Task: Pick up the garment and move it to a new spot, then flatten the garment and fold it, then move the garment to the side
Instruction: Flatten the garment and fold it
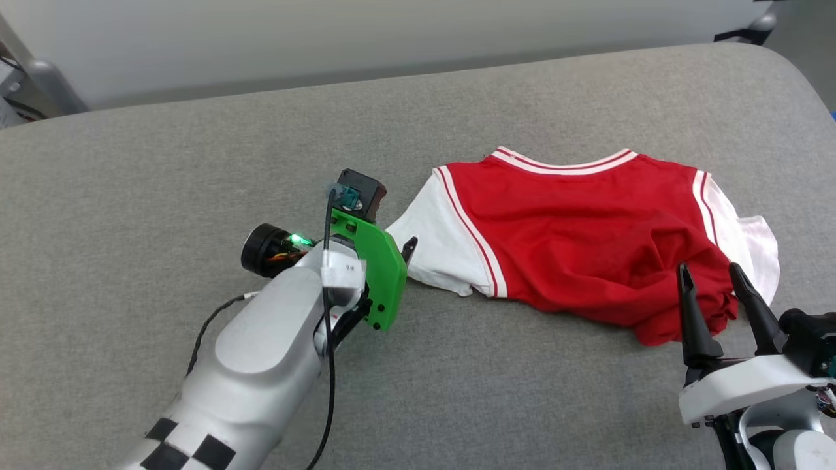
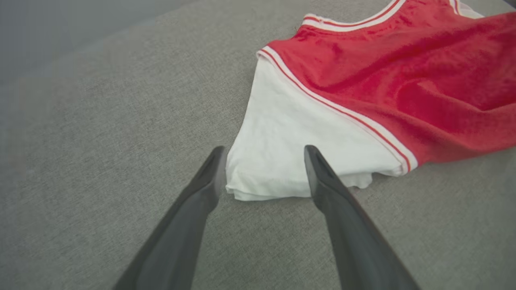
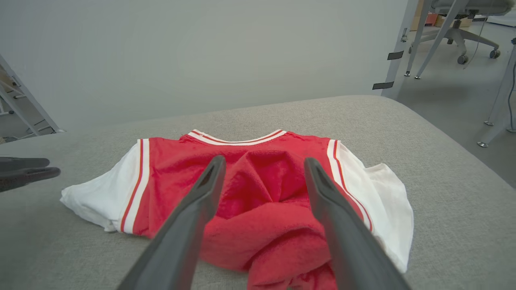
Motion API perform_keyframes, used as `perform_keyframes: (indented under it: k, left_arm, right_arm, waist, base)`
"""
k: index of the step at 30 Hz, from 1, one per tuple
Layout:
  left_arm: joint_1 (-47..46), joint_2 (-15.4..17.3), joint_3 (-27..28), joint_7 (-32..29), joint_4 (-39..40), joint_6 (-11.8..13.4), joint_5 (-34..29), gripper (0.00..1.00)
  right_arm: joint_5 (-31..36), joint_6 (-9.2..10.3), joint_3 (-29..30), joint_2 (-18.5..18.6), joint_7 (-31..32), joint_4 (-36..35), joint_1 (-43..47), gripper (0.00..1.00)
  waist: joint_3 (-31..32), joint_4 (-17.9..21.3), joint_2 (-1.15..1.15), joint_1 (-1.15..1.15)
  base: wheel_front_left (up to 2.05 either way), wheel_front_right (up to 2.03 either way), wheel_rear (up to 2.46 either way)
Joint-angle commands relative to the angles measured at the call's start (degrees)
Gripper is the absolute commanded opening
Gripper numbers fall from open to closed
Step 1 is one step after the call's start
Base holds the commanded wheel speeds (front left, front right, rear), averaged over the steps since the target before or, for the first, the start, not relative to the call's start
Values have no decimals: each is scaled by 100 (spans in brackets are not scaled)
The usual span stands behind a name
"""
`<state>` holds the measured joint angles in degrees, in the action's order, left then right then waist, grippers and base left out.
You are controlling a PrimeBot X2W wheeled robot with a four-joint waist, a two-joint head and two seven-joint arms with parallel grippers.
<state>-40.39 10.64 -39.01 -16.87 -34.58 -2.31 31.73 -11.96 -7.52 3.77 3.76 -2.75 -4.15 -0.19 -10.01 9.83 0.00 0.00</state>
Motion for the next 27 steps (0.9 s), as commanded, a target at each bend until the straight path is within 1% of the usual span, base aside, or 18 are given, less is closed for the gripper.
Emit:
perform_keyframes:
  k: [1, 6, 9, 13, 14, 15, 16, 17, 23, 27]
  left_arm:
    - [-196, -17, -56, -133, -195, -60, -33, 100]
    - [-670, -14, -251, -563, -996, -162, -159, 100]
    - [-797, -32, -389, -849, -1449, -194, -225, 100]
    - [-783, -170, -557, -1501, -1975, -351, -85, 100]
    - [-760, -203, -587, -1622, -2048, -384, -38, 85]
    - [-736, -232, -633, -1735, -2112, -417, 2, 34]
    - [-726, -250, -657, -1748, -2129, -436, 27, 5]
    - [-715, -260, -684, -1715, -2142, -453, 45, 0]
    - [-612, -173, -758, -1022, -2122, -494, 70, 0]
    - [-456, -28, -593, -396, -2073, -461, 173, 0]
  right_arm:
    - [-57, 3, -24, -24, -20, -7, -41, 100]
    - [-180, 3, -78, -55, -91, 140, -112, 100]
    - [-209, 3, -112, -67, -132, 241, -153, 100]
    - [-250, 3, -161, -76, -175, 345, -204, 100]
    - [-254, 3, -159, -78, -188, 359, -211, 100]
    - [-268, 3, -158, -79, -191, 380, -217, 100]
    - [-289, 3, -163, -80, -191, 392, -223, 100]
    - [-308, 3, -168, -82, -197, 405, -230, 100]
    - [-348, 3, -116, -85, -147, 464, -227, 100]
    - [-262, 3, -29, -72, -55, 407, -264, 100]
  waist:
    - [-262, 252, 0, 0]
    - [-441, 409, 0, 0]
    - [-490, 464, 0, 0]
    - [-498, 506, 0, 0]
    - [-496, 508, 0, 0]
    - [-491, 507, 0, 0]
    - [-490, 502, 0, 0]
    - [-487, 495, 0, 0]
    - [-378, 397, 0, 0]
    - [-219, 307, 0, 0]
  base:
    - [0, 0, 0]
    - [0, 0, 0]
    - [0, 0, 0]
    - [0, 0, 0]
    - [0, 0, 0]
    - [0, 0, 0]
    - [0, 0, 0]
    - [0, 0, 0]
    - [0, 0, 0]
    - [0, 0, 0]
